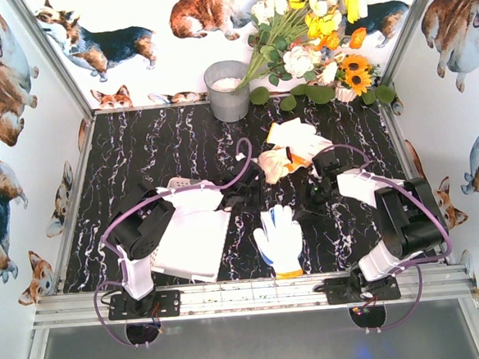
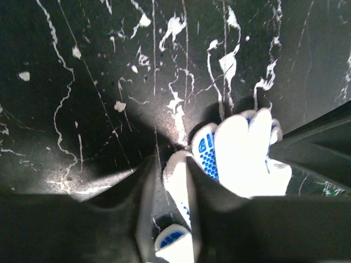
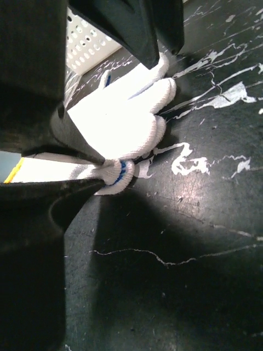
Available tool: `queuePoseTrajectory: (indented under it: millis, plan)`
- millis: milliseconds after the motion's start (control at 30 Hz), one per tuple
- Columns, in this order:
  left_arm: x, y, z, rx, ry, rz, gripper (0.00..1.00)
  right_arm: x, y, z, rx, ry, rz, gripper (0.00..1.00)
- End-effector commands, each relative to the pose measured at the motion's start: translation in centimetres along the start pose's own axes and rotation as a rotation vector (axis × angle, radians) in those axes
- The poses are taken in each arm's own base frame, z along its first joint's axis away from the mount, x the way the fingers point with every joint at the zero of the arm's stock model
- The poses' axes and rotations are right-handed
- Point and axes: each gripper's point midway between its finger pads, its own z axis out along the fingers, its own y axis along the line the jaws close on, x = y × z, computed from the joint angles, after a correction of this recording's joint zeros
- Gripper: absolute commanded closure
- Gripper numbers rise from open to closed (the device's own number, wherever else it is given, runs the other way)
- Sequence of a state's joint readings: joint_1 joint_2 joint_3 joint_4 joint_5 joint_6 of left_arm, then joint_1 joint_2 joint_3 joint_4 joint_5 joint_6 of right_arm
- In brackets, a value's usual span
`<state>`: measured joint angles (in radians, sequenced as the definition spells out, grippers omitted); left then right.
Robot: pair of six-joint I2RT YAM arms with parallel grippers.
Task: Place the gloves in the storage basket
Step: Pair the glove with the glove.
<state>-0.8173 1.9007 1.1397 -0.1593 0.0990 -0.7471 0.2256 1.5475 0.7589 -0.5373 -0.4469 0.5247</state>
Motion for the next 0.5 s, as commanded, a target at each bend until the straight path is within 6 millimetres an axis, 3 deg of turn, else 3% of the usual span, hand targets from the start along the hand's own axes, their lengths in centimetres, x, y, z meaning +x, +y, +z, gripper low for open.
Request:
queuePoseTrajectory:
  millis: [0,133,467]
  plan:
    - [-2.3,-1.6,-1.2,0.021,-0.068,0.078,0.64,-2.1,1.7,-0.9,-0.041,-0.081,-0.065,0.73]
    - [-3.2,-3.9,-2.0,0.097,-0.106,0.140,0.61,-1.9,1.8,-2.2,-0.026,-0.107,-0.085,0.62]
    - [-2.8,-7.0,-0.4,0.241,-0.070,0.220,0.68,1.0,0.8,-3.6,-0.020,-0.123,-0.047,0.52]
